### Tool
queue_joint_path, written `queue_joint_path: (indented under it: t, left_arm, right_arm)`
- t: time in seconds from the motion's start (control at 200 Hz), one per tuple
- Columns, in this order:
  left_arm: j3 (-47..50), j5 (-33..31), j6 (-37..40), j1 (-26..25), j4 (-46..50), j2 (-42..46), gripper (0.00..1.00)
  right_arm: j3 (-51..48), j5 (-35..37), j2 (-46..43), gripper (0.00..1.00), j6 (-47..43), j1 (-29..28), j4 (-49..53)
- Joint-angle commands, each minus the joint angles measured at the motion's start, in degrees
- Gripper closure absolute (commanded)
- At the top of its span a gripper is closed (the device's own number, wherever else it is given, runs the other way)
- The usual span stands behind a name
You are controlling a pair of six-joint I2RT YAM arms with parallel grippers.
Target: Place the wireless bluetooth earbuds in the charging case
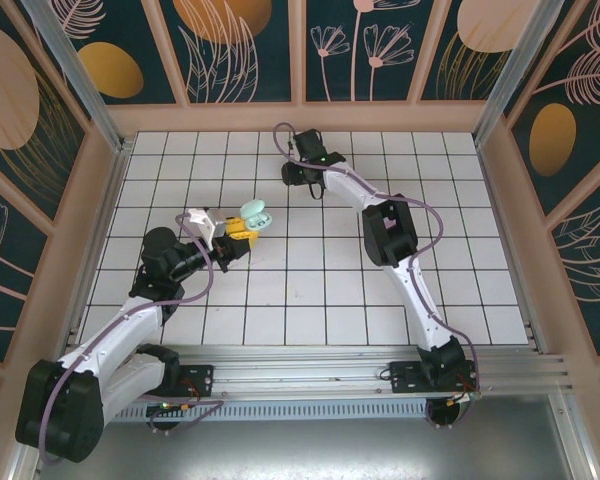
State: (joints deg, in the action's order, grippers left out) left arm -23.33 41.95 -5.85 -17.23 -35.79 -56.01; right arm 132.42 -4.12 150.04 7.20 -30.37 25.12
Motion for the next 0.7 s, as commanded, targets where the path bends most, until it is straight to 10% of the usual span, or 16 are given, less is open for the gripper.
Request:
queue_joint_path:
  t: [0.0,0.696]
  left_arm:
    - [-1.72,0.45,0.69,0.35,-1.39,-0.24,0.99]
    - [-1.29,-0.69,0.33,0.33,0.02,2.52,0.99]
  right_arm:
    - [1.88,-0.75,2.25,0.59,-4.45,-0.57,2.62]
    - [1.31,3.91,0.91,0.83,-14.0,-3.45,10.78]
